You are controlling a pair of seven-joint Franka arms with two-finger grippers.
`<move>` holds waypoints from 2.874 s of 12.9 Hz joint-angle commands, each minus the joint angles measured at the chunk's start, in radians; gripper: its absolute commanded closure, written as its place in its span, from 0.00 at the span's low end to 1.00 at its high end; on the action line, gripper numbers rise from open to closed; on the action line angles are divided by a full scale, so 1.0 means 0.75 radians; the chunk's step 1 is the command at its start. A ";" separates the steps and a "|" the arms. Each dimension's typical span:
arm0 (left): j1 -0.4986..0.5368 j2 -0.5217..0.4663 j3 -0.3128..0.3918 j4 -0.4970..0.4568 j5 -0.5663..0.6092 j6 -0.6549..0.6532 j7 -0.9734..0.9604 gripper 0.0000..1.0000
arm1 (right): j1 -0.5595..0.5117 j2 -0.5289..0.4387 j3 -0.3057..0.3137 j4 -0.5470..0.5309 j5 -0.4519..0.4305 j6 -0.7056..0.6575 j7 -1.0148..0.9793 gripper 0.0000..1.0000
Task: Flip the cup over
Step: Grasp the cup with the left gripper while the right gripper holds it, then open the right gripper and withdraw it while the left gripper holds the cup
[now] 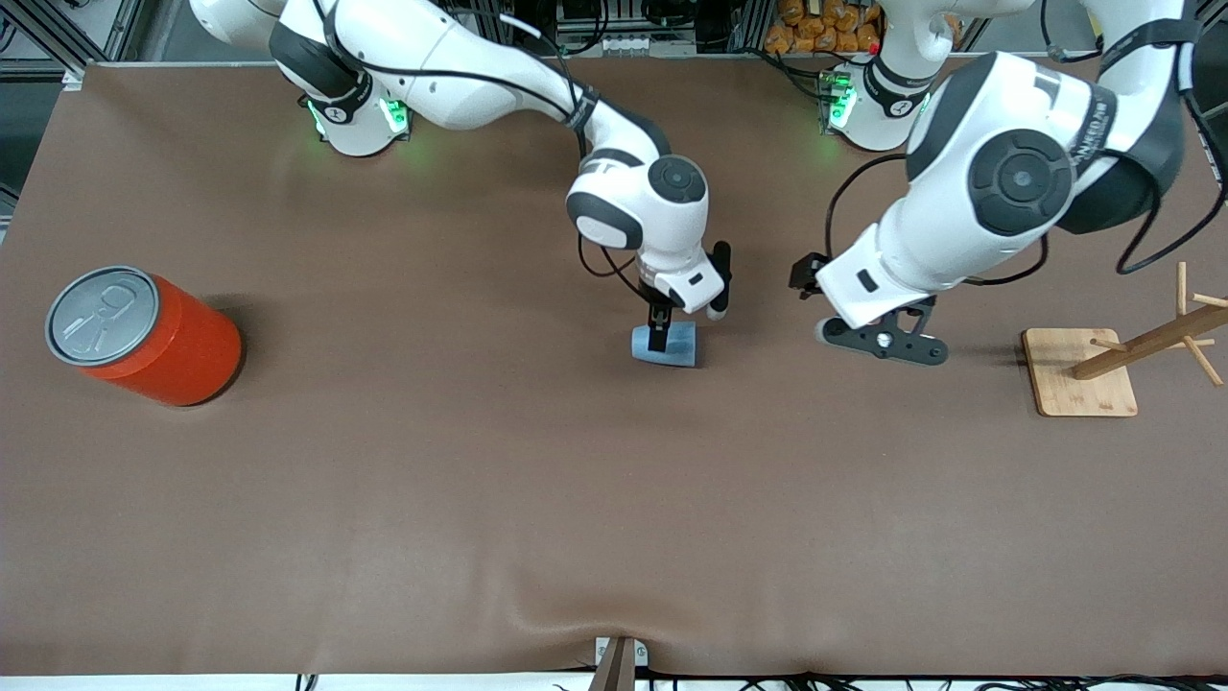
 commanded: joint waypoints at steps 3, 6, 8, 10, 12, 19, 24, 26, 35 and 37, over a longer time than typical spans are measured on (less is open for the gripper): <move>-0.035 0.121 0.001 0.011 -0.134 0.063 -0.002 0.00 | -0.287 -0.158 0.269 -0.029 0.018 -0.223 0.013 0.00; -0.031 0.260 0.003 0.022 -0.228 0.255 0.010 0.00 | -0.569 -0.177 0.425 -0.029 0.018 -0.260 0.011 0.00; -0.023 0.368 0.003 0.020 -0.354 0.355 0.078 0.00 | -0.690 -0.179 0.442 -0.027 0.018 -0.262 0.011 0.00; -0.061 0.472 0.003 -0.001 -0.471 0.366 0.098 0.00 | -0.839 -0.181 0.442 -0.027 0.020 -0.262 0.004 0.00; -0.121 0.540 0.007 -0.037 -0.471 0.410 0.094 0.00 | -1.001 -0.179 0.448 -0.027 0.022 -0.264 0.002 0.00; -0.145 0.555 0.005 -0.136 -0.478 0.523 0.068 0.00 | -0.961 -0.279 0.030 0.309 0.281 -0.733 0.023 0.00; -0.172 0.583 0.007 -0.126 -0.476 0.529 -0.016 0.32 | -0.760 -0.498 -0.553 0.286 0.688 -0.790 0.289 0.00; -0.178 0.585 0.007 -0.128 -0.476 0.529 -0.020 0.32 | -0.740 -0.632 -0.697 0.128 0.780 -0.827 0.388 0.00; -0.174 0.596 0.009 -0.124 -0.535 0.556 -0.035 0.87 | -0.846 -1.357 -0.638 -0.747 0.797 -0.520 0.661 0.00; -0.176 0.596 0.009 -0.124 -0.527 0.601 -0.034 1.00 | -0.862 -1.254 -0.650 -0.560 0.768 -0.526 0.624 0.00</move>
